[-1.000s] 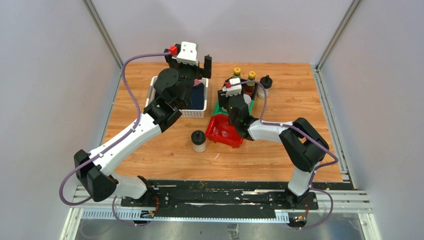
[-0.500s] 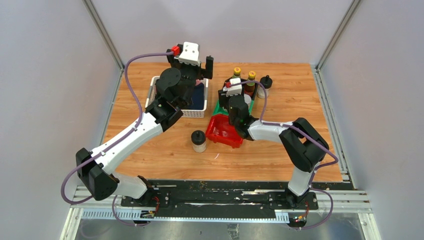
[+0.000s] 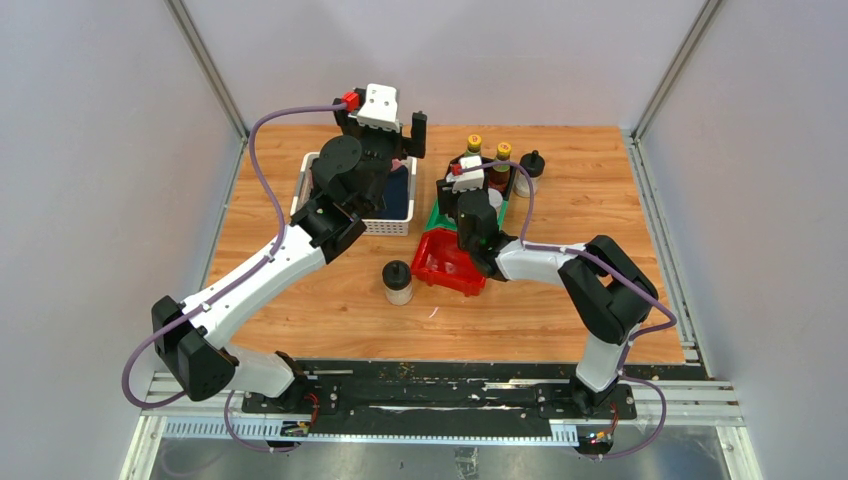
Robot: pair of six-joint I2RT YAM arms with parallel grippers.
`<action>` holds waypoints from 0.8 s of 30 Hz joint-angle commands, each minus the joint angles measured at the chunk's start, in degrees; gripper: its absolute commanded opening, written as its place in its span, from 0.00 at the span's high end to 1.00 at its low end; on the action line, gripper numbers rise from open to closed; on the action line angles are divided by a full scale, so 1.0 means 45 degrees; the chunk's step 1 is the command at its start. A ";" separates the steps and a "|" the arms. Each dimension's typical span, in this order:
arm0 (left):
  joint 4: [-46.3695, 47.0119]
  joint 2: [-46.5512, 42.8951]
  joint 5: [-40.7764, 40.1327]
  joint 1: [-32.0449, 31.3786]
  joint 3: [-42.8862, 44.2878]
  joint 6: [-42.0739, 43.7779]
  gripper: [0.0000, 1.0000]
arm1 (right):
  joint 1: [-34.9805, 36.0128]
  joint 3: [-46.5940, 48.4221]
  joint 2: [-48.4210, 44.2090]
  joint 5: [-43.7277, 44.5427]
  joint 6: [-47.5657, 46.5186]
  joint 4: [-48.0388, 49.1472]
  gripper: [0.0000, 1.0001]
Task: Organize the condiment bottles
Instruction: Place the bottle in the storage box.
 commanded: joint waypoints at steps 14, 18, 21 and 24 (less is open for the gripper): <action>0.0002 0.0140 0.0046 -0.0121 0.0271 -0.0123 0.02 | 0.0197 0.0300 0.0000 0.0529 0.0049 -0.0082 0.48; 0.0002 0.0154 0.0048 -0.0121 0.0270 -0.0152 0.02 | 0.0232 0.0330 -0.0022 0.0507 0.0047 -0.0150 0.46; 0.0002 0.0142 0.0028 -0.0121 0.0258 -0.0157 0.02 | 0.0250 0.0386 -0.0058 0.0524 0.0022 -0.0185 0.46; 0.0002 0.0149 0.0050 -0.0121 0.0247 -0.0177 0.02 | 0.0253 0.0381 -0.0081 0.0526 -0.0021 -0.0219 0.46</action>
